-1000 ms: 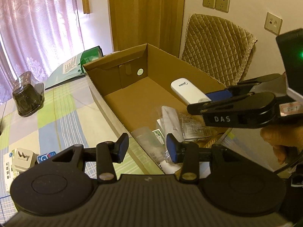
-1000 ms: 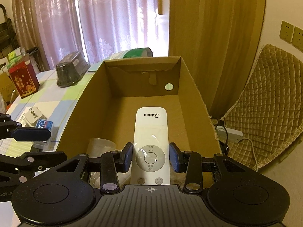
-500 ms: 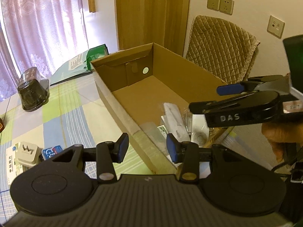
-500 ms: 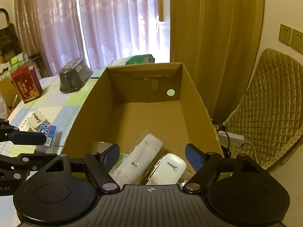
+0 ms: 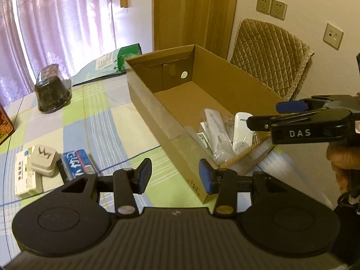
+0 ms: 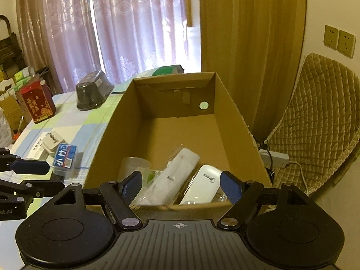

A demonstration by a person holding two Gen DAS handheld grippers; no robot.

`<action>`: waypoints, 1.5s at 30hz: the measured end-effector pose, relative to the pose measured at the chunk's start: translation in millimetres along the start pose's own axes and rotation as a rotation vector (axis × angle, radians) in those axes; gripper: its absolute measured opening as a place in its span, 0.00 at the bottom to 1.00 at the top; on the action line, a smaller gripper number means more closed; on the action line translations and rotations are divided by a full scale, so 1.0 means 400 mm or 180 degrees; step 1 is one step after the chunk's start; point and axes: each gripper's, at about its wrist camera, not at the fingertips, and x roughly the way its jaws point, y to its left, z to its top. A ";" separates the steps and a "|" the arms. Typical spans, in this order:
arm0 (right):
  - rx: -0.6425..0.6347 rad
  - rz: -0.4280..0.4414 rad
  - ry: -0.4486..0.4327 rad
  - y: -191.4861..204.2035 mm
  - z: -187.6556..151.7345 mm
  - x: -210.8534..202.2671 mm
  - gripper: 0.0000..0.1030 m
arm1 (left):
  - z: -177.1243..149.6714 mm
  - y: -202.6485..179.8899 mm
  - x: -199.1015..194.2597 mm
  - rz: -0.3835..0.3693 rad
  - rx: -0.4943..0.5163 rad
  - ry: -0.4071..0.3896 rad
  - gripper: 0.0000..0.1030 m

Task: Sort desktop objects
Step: 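Withdraw both tools from the cardboard box back over the table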

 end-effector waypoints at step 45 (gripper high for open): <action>-0.0211 0.0751 0.0282 0.372 -0.147 -0.084 0.97 | -0.352 0.289 -0.223 0.0804 -0.0938 0.0281 0.94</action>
